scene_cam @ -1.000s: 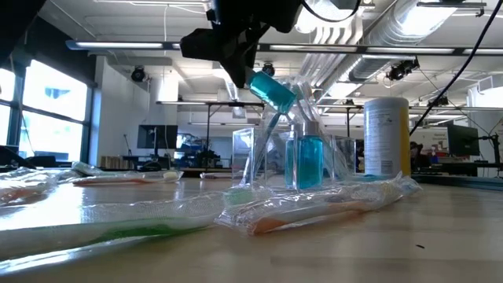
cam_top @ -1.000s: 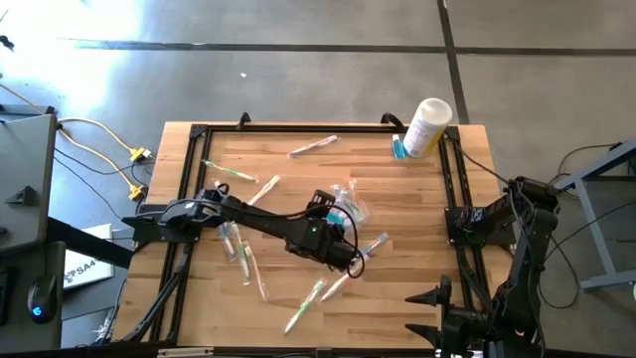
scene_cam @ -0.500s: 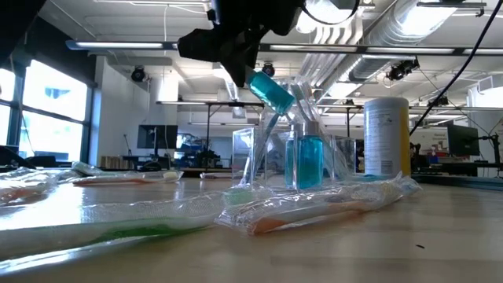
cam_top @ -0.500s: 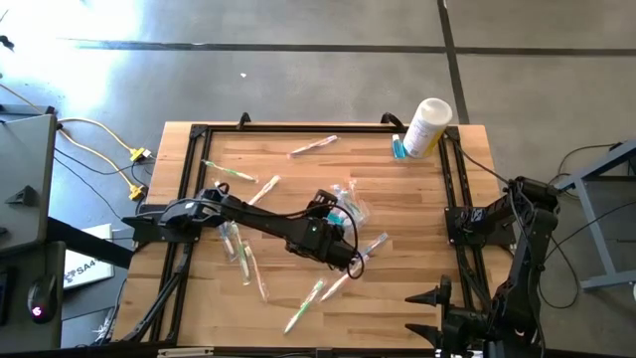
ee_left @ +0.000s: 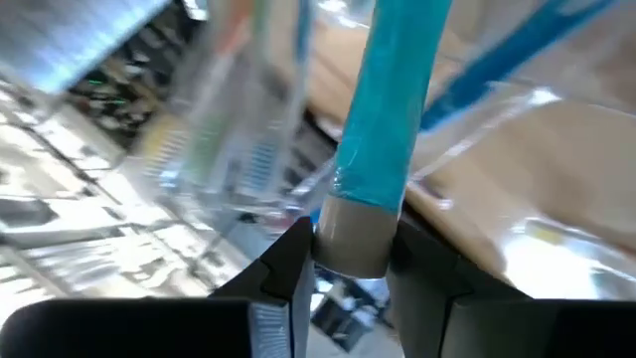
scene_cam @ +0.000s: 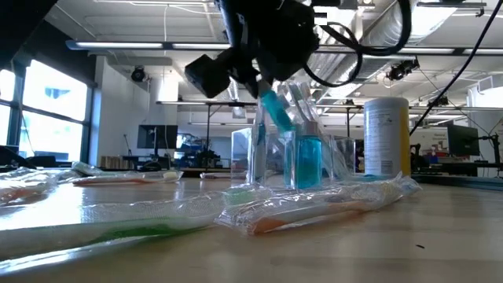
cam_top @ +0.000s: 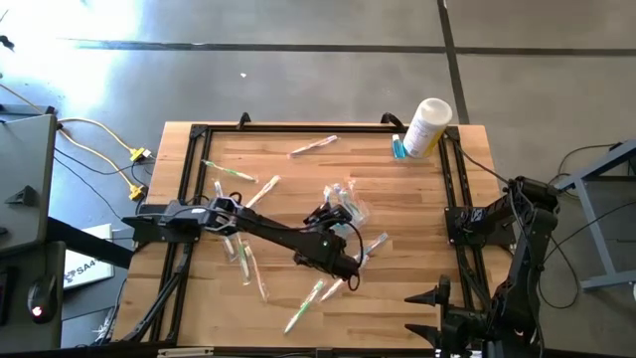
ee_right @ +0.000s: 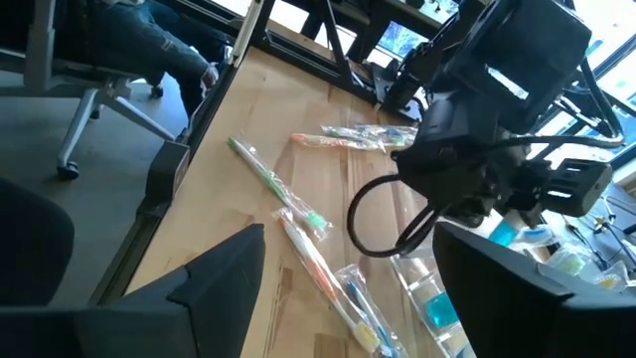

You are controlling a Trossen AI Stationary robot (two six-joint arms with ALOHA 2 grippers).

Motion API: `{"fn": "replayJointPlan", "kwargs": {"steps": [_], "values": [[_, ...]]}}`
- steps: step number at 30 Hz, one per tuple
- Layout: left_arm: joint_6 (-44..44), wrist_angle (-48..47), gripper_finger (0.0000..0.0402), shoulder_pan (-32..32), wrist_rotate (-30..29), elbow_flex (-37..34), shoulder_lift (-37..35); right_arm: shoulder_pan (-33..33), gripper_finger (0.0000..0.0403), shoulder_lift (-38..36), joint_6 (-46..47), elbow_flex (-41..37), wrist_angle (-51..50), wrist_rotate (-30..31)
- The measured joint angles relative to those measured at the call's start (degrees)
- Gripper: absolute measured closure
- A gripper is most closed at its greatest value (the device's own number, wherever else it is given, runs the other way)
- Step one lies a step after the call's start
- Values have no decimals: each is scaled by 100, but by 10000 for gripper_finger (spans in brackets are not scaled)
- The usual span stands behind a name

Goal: Pick & Place toothbrushing station
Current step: Put the blue mouthwash into the transparent organizer

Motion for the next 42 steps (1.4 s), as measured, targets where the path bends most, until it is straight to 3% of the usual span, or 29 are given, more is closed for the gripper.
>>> {"fn": "replayJointPlan", "kwargs": {"steps": [4, 8, 12, 25, 38, 42], "values": [[980, 555, 309, -104, -456, 0, 0, 0, 119, 1, 0, 0, -2, -5], [2098, 1128, 309, -165, -424, 2, 0, 0, 119, 0, 36, 0, 0, -5], [2567, 1403, 309, -146, -438, 2, 0, 0, 119, 0, 111, 0, -6, -45], [2752, 1281, 309, -70, -313, 2, 0, 0, 119, 0, 114, 0, -13, -189], [2688, 1190, 309, -13, 243, 0, 0, 0, 119, 0, 260, 0, -215, -175], [2648, 1316, 309, 24, 108, 2, 55, 0, 119, 0, 260, 0, -214, -171]]}}
